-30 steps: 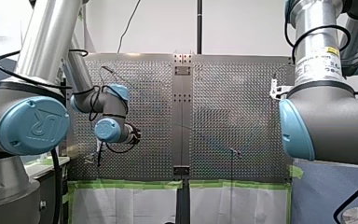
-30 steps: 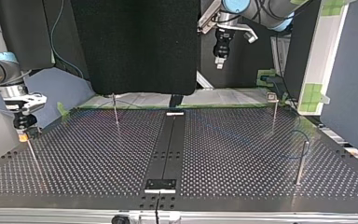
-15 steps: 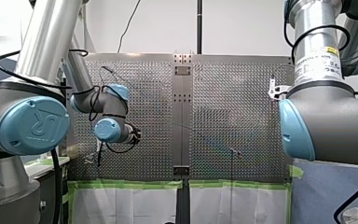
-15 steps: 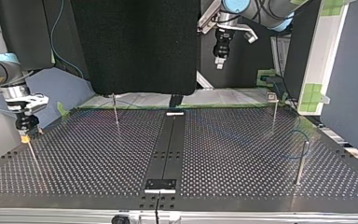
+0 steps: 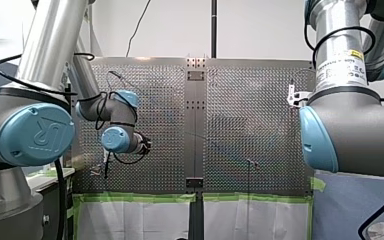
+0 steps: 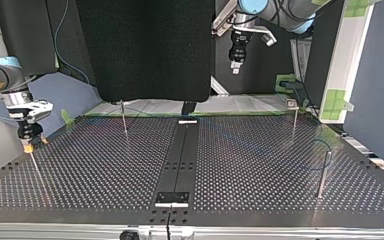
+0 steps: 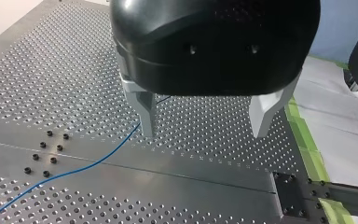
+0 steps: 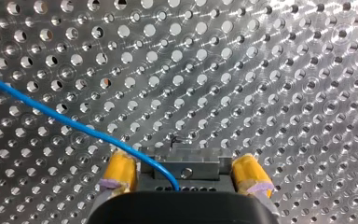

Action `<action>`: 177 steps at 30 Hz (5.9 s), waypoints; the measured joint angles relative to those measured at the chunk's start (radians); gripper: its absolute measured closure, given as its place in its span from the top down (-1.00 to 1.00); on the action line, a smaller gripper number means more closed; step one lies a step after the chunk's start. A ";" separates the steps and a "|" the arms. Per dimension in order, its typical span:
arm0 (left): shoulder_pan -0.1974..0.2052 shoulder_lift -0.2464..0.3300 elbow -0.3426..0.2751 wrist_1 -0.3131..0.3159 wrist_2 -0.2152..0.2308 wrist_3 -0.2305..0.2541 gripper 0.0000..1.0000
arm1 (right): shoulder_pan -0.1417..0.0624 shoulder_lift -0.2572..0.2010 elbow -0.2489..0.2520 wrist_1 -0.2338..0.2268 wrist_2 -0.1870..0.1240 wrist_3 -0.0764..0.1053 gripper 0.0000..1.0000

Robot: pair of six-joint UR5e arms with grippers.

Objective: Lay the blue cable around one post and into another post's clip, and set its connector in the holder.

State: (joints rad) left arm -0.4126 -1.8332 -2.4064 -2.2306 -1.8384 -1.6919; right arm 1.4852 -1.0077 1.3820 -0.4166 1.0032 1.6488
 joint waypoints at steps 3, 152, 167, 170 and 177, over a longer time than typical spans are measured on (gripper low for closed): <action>0.000 0.000 0.000 -0.001 0.000 0.000 1.00 | 0.001 0.000 0.000 0.002 0.000 -0.001 1.00; 0.001 0.000 -0.001 -0.003 -0.003 0.000 1.00 | 0.064 -0.020 0.001 0.261 0.152 -0.267 1.00; 0.002 0.000 -0.002 -0.002 -0.003 0.000 1.00 | 0.074 -0.020 0.001 0.260 0.163 -0.286 1.00; 0.003 0.000 -0.002 -0.002 -0.003 0.000 1.00 | 0.079 -0.020 0.001 0.257 0.162 -0.286 1.00; 0.006 0.000 -0.002 -0.001 -0.003 0.000 1.00 | 0.084 -0.020 0.000 0.261 0.160 -0.294 1.00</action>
State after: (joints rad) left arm -0.4061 -1.8332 -2.4080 -2.2320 -1.8415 -1.6919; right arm 1.5687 -1.0272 1.3823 -0.1551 1.1631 1.3551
